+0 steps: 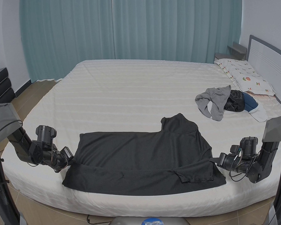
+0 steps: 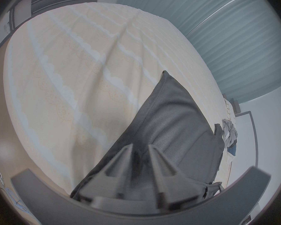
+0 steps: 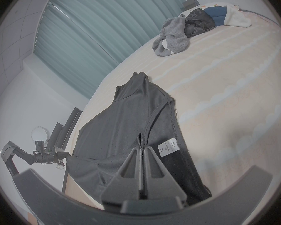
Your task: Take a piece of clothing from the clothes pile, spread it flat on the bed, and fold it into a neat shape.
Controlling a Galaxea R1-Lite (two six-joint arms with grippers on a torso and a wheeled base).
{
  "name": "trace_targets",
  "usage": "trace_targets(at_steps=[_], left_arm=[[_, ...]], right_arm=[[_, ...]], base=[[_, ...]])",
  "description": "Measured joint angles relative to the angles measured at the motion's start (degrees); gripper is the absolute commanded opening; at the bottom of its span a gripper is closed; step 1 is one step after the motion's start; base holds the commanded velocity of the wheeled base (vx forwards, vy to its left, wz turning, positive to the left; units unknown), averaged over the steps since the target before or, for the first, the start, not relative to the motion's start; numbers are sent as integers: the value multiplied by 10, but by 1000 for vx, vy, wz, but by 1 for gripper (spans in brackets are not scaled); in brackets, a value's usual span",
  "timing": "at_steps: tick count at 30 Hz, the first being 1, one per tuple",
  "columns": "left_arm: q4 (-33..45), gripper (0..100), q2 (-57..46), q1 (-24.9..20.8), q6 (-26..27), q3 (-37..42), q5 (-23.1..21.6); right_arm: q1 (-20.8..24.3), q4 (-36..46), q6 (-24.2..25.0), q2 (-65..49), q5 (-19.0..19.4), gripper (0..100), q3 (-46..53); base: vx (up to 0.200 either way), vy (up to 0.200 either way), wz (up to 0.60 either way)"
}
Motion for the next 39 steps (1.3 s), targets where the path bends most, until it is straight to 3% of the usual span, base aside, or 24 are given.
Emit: trace_targets(at_steps=[1,10,22,39], left_arm=[[0,100,1,-1,0,-1,0],[-1,100,6,-2,-1,-1,2],[-3,100,-5,2,-51,-2,0],[-5,100,-16,2,-56,-6,-1]], right_arm=[[0,1,0,2,0,100,-1],[-1,-4,2,8,2,100,-5],[-4,-9,76,-5,4,100,-6],[-5,-10,84,-9,5,100,-10]], base=[[0,0,0],[0,0,0],[50,0,0],[0,0,0]])
